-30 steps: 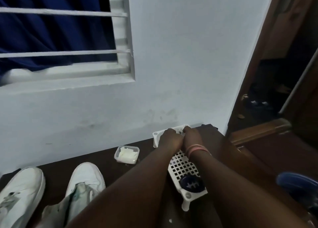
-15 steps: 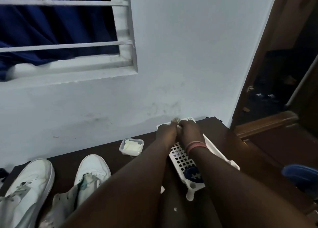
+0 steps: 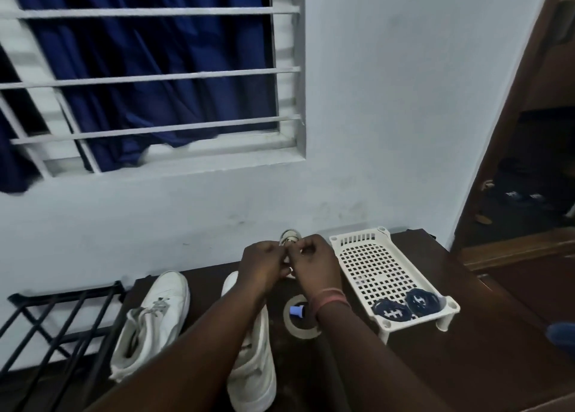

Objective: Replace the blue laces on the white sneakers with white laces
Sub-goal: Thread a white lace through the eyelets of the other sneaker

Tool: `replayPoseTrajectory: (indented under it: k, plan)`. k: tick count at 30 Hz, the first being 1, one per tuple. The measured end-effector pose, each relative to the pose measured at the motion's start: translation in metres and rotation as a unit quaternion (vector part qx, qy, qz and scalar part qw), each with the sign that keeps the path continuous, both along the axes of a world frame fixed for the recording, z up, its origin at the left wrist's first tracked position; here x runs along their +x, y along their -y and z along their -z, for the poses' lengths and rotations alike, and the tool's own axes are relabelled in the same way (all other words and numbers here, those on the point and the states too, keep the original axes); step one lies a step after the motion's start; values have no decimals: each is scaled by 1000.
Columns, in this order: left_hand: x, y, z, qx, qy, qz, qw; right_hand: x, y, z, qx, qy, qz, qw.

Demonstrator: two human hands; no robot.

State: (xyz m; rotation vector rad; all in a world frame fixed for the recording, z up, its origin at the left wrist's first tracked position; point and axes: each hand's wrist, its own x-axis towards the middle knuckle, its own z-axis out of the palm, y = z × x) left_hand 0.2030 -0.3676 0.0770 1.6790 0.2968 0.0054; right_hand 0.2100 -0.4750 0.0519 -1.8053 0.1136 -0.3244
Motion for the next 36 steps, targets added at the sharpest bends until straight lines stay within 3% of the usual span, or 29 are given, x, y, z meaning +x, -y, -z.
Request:
replayPoseTrajectory:
  k: [3,6,10,13,17,21,32,36]
  plan:
    - [-35,-31,-10,-13,15,-12,1000,-18,-23,-2,52,2,-41,998]
    - [-65,-61,-11,39,29,-31,998,-36,-41,-1,76,3,-84,994]
    - [-104,-90,-6,31,23,-65,997,-57,-59,2,53,-6,-105,993]
    - [-118,-104,8,58,5,-89,994,-68,-67,5,-51,-25,-121,991]
    - [-123,-104,23,119,-7,-81,990,-80,-75,18,-293,14,-57,954]
    - [-117,-100,36,93,-17,-51,994,-88,-75,17,-233,-60,-148,959]
    - [-143,-98,30,-26,-64,-58,996,-102,-54,9,-231,-106,-155,955]
    - [-136,-117,21,12,-33,-74,997,-91,-57,-7,-220,-70,-160,960]
